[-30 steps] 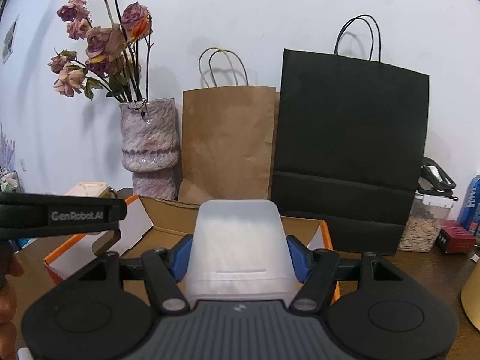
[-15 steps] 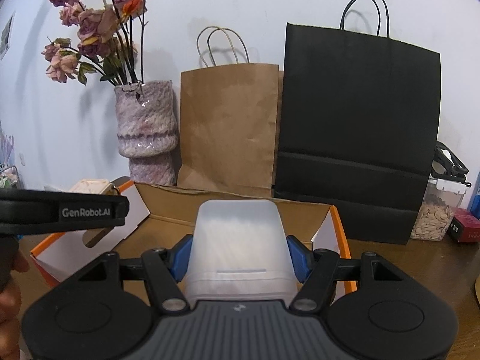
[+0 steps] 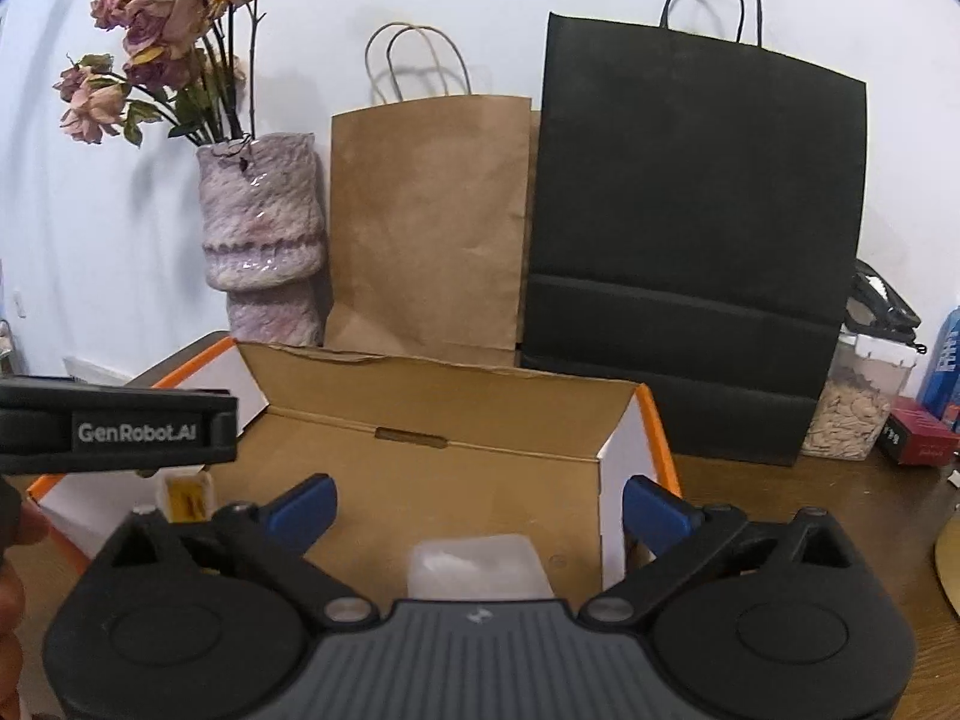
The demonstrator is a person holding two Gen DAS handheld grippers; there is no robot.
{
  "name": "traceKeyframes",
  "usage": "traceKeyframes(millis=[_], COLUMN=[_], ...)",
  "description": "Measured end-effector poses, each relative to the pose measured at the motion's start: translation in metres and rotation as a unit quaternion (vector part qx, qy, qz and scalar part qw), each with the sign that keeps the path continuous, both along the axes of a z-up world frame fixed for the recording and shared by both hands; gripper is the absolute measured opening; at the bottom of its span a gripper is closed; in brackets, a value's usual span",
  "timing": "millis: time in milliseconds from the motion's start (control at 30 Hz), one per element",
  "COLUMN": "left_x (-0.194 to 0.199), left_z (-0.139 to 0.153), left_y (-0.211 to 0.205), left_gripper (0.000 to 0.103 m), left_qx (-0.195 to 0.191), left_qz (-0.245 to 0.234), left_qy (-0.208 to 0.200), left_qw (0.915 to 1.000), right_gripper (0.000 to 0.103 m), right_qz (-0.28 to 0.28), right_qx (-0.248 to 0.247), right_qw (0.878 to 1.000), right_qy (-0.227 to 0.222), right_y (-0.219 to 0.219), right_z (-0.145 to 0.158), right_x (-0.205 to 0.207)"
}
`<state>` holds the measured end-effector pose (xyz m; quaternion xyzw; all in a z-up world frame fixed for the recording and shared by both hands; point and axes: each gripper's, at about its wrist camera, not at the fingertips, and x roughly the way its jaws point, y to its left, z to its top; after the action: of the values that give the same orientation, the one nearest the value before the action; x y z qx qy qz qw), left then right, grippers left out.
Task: Organize rigid objects
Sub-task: 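Open both grippers to drop the plug and frosted box into the red box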
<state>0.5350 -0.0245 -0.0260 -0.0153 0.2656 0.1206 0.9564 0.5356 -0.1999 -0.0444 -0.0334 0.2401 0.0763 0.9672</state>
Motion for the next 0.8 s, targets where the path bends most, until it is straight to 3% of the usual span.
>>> traceKeyframes(millis=[800], left_x=[-0.013], left_z=[0.009], left_y=[0.002], left_gripper=[0.103], left_qx=[-0.006], left_qz=[-0.001], left_qy=[-0.005], left_qw=[1.0], right_gripper=[0.103], right_qz=[0.01], right_qx=[0.0], right_qw=[1.0], right_qy=[-0.007], right_y=[-0.003], right_z=[0.01], right_x=[-0.014])
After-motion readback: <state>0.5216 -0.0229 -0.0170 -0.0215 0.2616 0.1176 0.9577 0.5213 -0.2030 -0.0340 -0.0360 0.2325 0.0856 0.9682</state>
